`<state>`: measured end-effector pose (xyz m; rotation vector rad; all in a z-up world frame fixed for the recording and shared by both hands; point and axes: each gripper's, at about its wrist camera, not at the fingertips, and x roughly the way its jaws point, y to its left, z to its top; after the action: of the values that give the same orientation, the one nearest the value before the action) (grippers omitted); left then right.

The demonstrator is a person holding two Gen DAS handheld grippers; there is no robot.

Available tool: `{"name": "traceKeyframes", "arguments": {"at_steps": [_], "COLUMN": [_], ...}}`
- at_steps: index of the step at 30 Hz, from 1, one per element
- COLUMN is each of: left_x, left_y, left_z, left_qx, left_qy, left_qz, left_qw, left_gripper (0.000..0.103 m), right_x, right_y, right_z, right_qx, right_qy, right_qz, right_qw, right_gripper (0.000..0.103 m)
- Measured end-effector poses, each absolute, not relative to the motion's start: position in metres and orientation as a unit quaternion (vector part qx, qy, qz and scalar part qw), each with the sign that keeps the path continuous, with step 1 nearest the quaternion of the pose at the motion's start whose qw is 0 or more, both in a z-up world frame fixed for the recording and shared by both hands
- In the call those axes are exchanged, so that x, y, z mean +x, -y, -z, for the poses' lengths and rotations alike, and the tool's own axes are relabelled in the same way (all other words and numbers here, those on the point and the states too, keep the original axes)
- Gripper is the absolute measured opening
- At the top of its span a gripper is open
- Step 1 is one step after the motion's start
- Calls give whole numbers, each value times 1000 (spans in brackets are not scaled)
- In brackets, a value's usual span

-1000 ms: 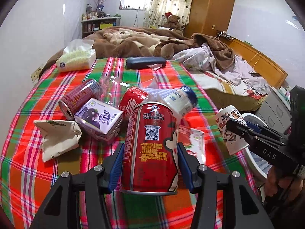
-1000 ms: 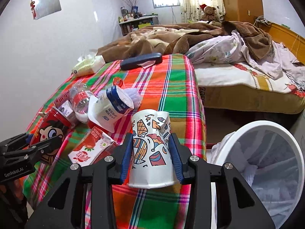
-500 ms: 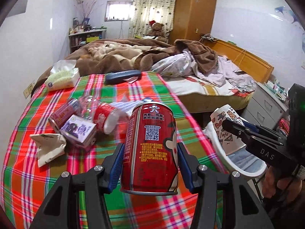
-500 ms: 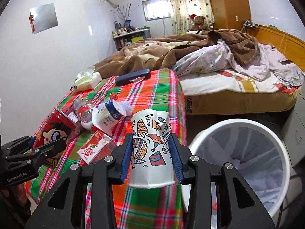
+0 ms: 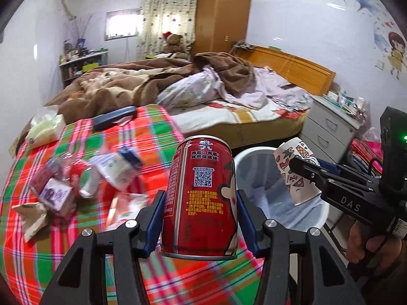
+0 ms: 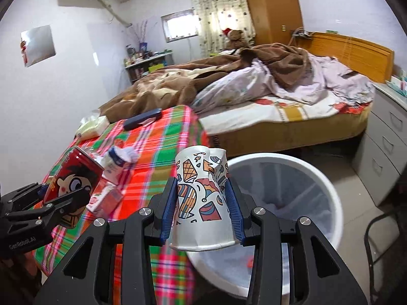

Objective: Collect trash
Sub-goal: 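Carry the red can and paper cup with both tools over the bin, then open both tools to drop the can and paper cup into the bin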

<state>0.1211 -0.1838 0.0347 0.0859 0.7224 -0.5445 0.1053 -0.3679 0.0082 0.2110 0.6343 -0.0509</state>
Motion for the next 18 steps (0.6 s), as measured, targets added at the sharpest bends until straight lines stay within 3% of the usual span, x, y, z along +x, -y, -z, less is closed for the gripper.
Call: {"name": "traceKeyframes", "arguments": {"at_steps": [18], "left_x": [128], "left_y": [290], "left_z": [-7], "left_qx": [72], "left_qy": [-377], "left_qz": [343], "left_qw": [857], "left_gripper": [54], "right_x": [96], "right_y": [428], "right_z": [26], "right_qx": [129], "right_qy": [-354], "right_qz": [105], "right_qw": [920], "right_gripper": [41]}}
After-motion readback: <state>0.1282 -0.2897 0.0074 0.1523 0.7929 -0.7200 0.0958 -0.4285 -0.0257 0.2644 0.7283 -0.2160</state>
